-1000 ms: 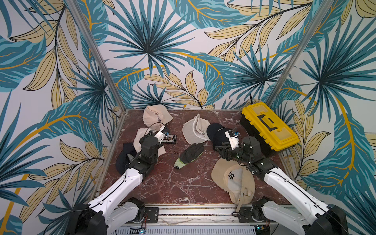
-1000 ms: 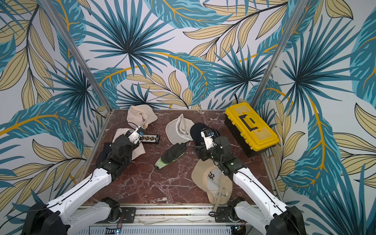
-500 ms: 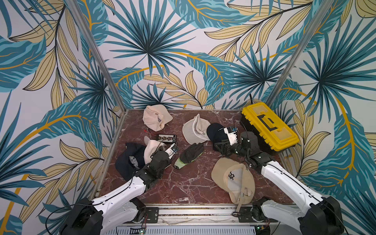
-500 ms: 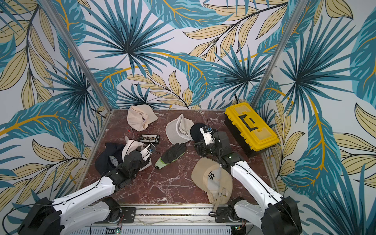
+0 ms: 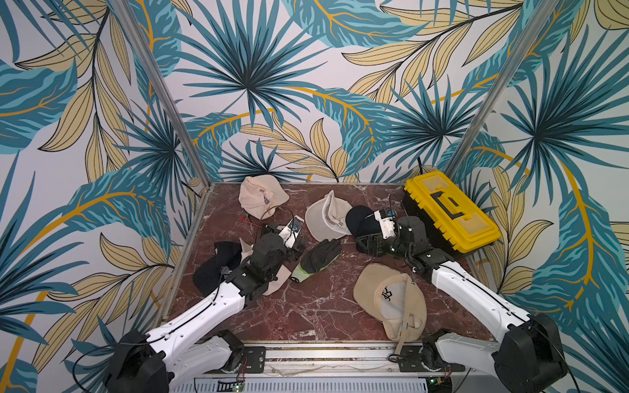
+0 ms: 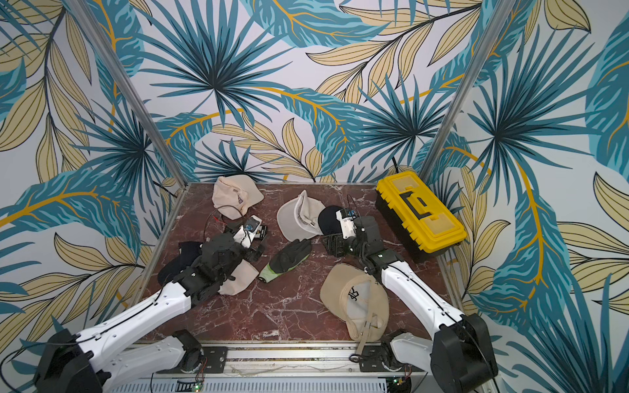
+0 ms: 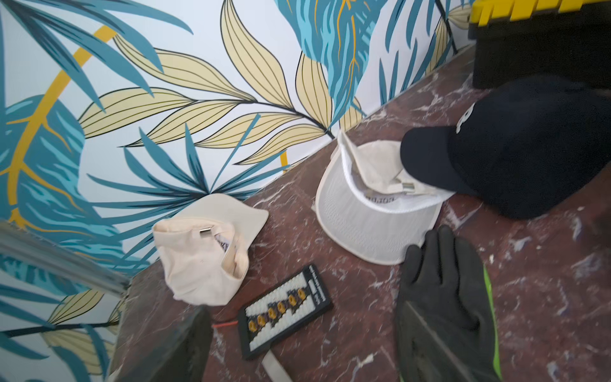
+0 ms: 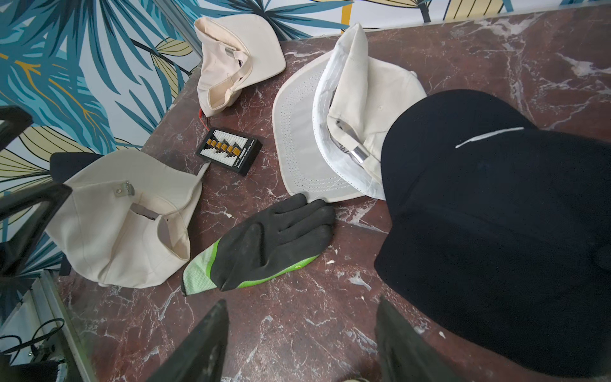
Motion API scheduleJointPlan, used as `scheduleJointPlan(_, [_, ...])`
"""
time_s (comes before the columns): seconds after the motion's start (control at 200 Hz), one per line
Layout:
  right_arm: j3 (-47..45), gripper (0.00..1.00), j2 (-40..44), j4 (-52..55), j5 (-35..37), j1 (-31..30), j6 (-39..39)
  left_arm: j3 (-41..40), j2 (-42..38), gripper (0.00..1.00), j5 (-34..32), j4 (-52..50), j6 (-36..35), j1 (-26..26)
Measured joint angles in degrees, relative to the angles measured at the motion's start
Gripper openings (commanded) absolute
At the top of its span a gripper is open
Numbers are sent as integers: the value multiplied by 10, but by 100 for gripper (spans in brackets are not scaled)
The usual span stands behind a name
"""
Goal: Open the adjustable buckle of the baseball cap
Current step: Place the baseball cap at the center of the board, then pick up the baseball cap from the center of the board.
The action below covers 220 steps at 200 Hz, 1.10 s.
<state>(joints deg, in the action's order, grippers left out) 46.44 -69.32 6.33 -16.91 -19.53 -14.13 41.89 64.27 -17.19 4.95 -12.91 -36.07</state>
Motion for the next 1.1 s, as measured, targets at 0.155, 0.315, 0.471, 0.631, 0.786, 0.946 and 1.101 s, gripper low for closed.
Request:
scheduleJointPlan(0.155, [0,70,0,0,5,1,-25,85,115,94,24,-1,60,1])
scheduleJointPlan(0.315, [0,70,0,0,6,4,-33,153,196,93,115,-4,119,41])
scheduleJointPlan(0.471, [0,70,0,0,6,5,-30,212,256,93,183,-4,155,94])
scheduleJointPlan(0.631, [0,70,-1,0,-5,6,-29,288,341,93,235,-5,180,120])
scheduleJointPlan(0.786, [0,70,-2,-2,-16,7,-29,348,418,93,254,-23,185,142])
scheduleJointPlan(0.946, [0,70,-2,-4,-19,7,-26,405,484,93,284,-45,184,172])
scheduleJointPlan(1.101, [0,70,-2,-6,-22,7,-26,450,538,91,337,-53,184,191])
